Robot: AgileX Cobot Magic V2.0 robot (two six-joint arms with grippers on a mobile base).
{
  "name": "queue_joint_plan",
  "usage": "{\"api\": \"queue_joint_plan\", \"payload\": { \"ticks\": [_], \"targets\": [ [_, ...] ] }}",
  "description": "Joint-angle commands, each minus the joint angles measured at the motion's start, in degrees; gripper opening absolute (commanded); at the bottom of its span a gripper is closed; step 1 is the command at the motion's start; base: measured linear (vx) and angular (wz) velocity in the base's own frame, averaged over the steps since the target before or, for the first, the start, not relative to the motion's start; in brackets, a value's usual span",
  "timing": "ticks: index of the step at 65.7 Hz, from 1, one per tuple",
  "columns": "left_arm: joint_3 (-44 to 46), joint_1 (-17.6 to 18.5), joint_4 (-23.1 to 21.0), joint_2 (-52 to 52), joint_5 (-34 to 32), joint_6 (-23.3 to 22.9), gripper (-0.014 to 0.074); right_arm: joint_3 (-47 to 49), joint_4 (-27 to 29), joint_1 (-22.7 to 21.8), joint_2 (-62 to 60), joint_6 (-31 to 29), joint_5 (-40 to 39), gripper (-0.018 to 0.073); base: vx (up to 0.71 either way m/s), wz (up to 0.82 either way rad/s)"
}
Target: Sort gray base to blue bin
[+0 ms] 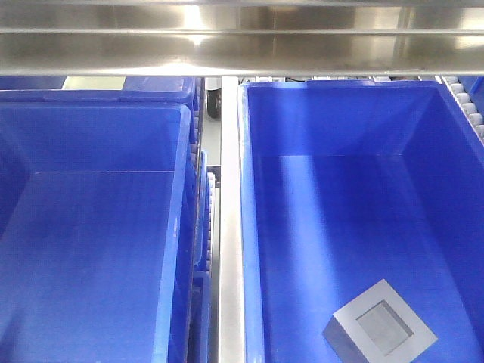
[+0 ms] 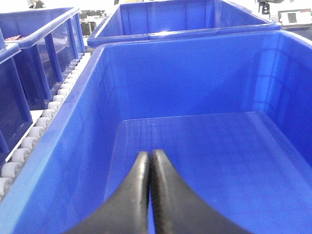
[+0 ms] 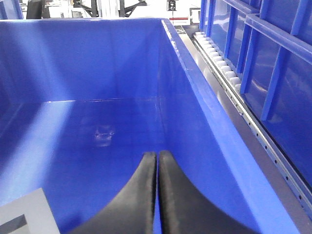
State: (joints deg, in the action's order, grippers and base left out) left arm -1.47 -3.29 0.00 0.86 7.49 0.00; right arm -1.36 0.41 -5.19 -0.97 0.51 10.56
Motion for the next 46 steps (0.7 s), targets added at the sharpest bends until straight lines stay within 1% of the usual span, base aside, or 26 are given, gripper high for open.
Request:
{"api": "queue_joint_plan", "payload": {
  "ticks": [1, 46],
  "targets": [
    [1.2, 0.1, -0.6, 0.6, -3.7, -0.4, -0.0006, -0.3, -0.4, 0.0, 0.8, -0.5, -2.0, -0.0005, 0.00, 0.00],
    [1.2, 0.1, -0.6, 0.6, -3.7, -0.4, -0.0006, -0.3, -0.4, 0.0, 0.8, -0.5, -2.0, -0.0005, 0.00, 0.00]
  ]
}}
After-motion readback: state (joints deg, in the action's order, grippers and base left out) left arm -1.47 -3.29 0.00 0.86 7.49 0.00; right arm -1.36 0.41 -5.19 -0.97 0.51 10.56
